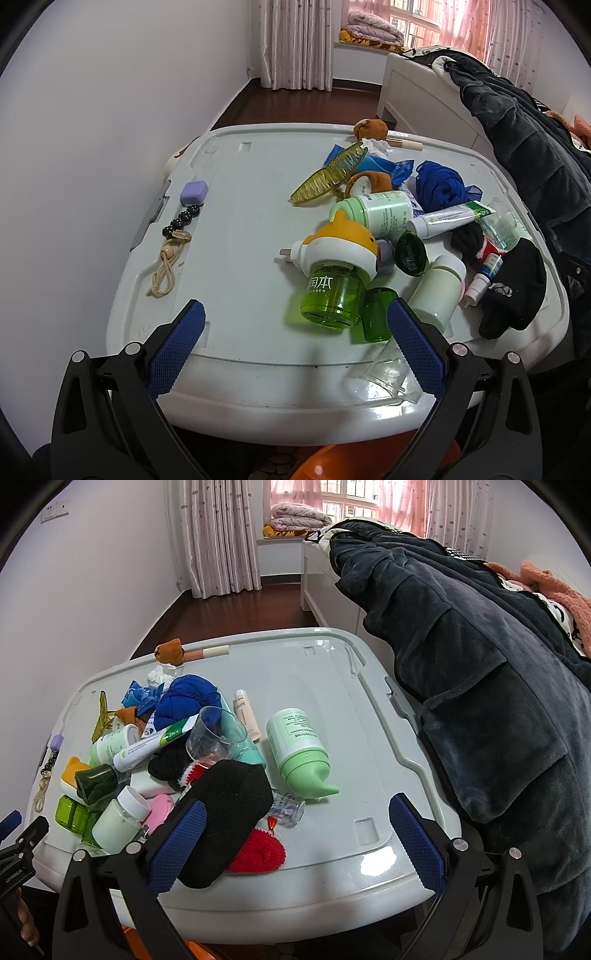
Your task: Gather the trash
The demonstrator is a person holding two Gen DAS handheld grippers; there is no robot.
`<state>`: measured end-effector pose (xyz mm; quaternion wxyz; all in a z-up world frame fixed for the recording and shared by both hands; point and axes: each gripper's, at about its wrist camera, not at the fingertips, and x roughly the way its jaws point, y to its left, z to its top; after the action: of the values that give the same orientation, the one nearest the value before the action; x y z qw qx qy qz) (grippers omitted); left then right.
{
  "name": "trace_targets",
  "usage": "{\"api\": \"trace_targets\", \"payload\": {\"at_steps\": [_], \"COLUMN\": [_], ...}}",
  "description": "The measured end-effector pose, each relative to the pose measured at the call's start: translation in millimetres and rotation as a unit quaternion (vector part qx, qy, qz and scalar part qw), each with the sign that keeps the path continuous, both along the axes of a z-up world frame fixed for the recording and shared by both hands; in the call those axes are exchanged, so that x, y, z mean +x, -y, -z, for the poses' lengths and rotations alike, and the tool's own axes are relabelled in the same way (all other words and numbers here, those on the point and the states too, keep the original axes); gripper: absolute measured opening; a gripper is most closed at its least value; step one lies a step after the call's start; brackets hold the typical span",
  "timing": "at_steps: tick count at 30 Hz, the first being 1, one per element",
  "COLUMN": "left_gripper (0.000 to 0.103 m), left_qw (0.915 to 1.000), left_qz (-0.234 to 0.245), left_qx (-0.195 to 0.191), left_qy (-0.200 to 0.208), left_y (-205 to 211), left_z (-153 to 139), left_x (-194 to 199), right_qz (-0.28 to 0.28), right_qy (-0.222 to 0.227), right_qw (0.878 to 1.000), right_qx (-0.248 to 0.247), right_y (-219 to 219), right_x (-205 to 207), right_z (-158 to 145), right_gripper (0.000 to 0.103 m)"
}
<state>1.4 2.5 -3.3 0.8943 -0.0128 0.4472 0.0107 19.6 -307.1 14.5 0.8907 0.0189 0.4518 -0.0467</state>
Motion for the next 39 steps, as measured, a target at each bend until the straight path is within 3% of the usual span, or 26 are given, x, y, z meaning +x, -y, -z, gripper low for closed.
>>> {"api": "trace_targets", "payload": {"at_steps": [39], "left_gripper": [0.096], "left_qw": [1.0], "left_qz": [0.001], "left_qx": [0.0], "left_qy": [-0.001], "left_y": [-2.4], "left_z": [2.6], "left_x": [0.3], "right_qz": [0.004], "right_qy": [-0.001], "right_qw": [1.0], "right_qx": [0.001], "right_y": [2.6], "right_x": [0.2], "right_z": [1.2], "right_gripper": [0.098]}}
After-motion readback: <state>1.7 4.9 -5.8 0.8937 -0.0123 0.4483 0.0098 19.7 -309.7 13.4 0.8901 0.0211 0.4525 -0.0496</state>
